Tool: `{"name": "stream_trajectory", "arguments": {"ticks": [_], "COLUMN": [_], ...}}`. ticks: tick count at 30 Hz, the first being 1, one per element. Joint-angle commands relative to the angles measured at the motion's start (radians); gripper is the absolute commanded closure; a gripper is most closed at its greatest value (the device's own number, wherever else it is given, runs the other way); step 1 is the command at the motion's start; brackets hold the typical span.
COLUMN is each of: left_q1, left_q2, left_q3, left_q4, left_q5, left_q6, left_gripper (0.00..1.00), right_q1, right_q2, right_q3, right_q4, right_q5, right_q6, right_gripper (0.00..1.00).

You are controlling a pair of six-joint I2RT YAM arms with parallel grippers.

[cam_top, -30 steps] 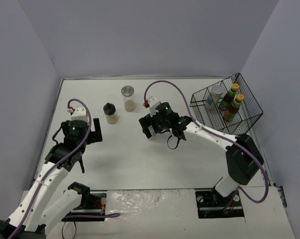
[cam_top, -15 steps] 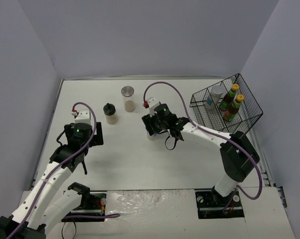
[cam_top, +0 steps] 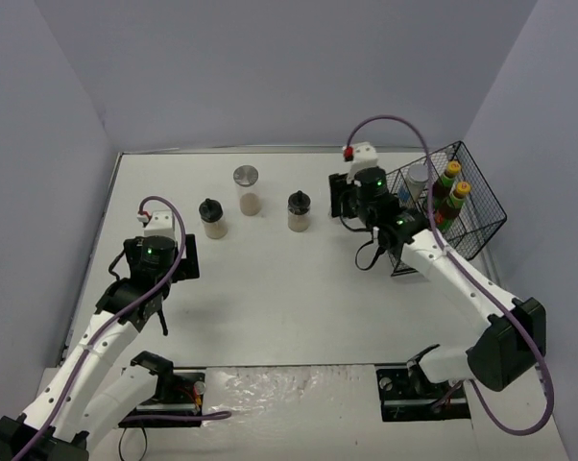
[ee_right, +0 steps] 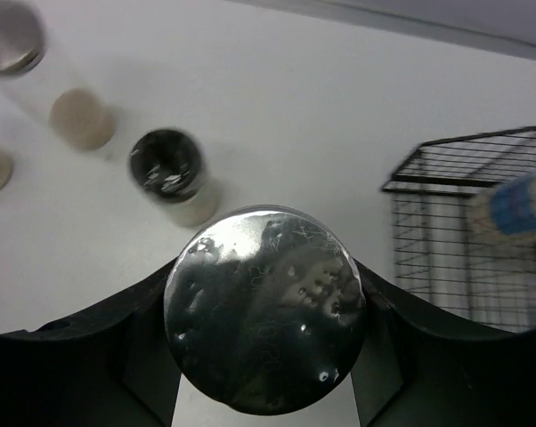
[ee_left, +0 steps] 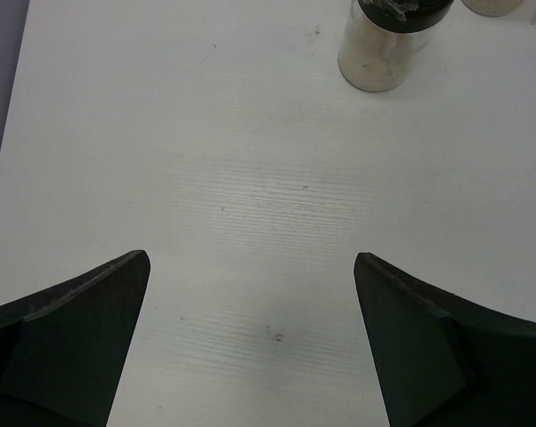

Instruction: Organize the condiment bottles

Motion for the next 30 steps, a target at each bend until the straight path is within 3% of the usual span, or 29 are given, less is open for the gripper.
{"name": "stream_trajectory", "arguments": {"ticks": [1,14,23,30], "left_q1": [0.011,0.017,0.017,0.020], "left_q2": [-0.003,-0.017,-0.013,-0.009], "left_q3": [0.038,0.037,0.037,0.037], "left_q4": [0.052,0.057,0.061,0.061], "left_q5": [-0.005,-0.004,-0.001,-0.001], "left_q6": [0.018,0.033,0.036,0.038], "left_gripper": [0.03,0.03,0.03,0.03], "right_q1": [-0.153,-0.437,-0.484,-0.486], "right_q2": [-0.080,-0.020,0.026,0.106], "right_q3": [0.104,0.092,0.006,-0.018], "right_q4": [-0.034,-0.023,0.073,0.129], "right_q5": [0.192,0.220,0.213,0.189], "right_q6": [0.085,0.188,0.221,0.259], "right_gripper": [0.98,0.96,0.96,0.90]}}
